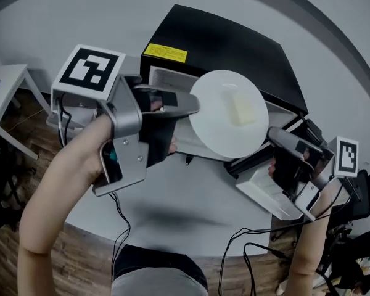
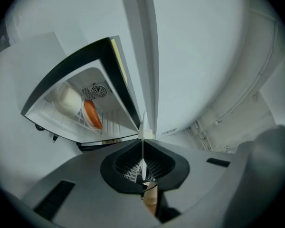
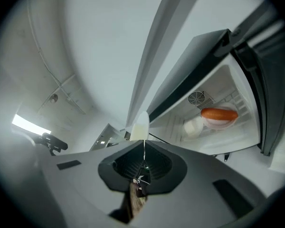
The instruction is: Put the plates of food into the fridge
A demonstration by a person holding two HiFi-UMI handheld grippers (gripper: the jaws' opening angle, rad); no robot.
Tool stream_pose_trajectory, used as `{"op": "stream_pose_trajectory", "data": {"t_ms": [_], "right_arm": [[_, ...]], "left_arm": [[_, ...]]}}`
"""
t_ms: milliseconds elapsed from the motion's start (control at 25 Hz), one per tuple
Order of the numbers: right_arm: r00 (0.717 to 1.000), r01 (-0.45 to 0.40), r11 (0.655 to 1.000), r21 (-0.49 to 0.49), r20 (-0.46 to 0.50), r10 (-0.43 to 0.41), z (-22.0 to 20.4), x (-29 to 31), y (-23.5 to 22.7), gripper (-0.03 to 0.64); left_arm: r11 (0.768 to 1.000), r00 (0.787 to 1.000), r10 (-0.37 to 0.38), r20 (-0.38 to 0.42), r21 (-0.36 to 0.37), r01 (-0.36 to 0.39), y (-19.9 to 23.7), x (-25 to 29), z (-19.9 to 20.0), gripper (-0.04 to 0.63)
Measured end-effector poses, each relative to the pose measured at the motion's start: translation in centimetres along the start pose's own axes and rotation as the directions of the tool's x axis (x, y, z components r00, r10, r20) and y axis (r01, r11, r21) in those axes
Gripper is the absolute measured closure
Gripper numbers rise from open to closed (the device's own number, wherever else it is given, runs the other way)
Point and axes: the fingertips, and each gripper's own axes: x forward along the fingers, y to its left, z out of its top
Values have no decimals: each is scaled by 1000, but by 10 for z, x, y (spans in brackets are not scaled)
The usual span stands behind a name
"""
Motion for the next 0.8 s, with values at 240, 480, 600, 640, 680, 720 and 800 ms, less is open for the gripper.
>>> {"op": "stream_pose_trajectory", "data": {"t_ms": [240, 480, 600, 640, 680, 720, 800], "right_arm": [[999, 13, 999, 37, 40, -14, -53, -3, -22, 598], [997, 54, 995, 87, 52, -59, -96, 6, -74, 598], [995, 64, 986, 156, 70, -76, -118, 10, -107, 598], [994, 72, 983, 171, 75, -85, -125, 11, -117, 598], [992, 82, 980, 179, 78, -97, -131, 12, -127, 598], [991, 94, 979, 181, 81, -110, -137, 12, -135, 600], [987, 113, 977, 178, 93, -131, -144, 14, -149, 600]], "left_arm": [[1000, 1000, 21, 11, -6, -21, 44, -14, -44, 578], [998, 998, 64, 22, 24, -65, 105, -18, -70, 578], [995, 995, 93, 32, 17, -94, 139, -17, -84, 578], [995, 994, 99, 37, 4, -100, 150, -16, -88, 578], [995, 994, 104, 43, -9, -104, 161, -16, -93, 578], [994, 993, 108, 48, -23, -107, 171, -15, -97, 578], [993, 992, 110, 61, -50, -107, 188, -15, -104, 578]]}}
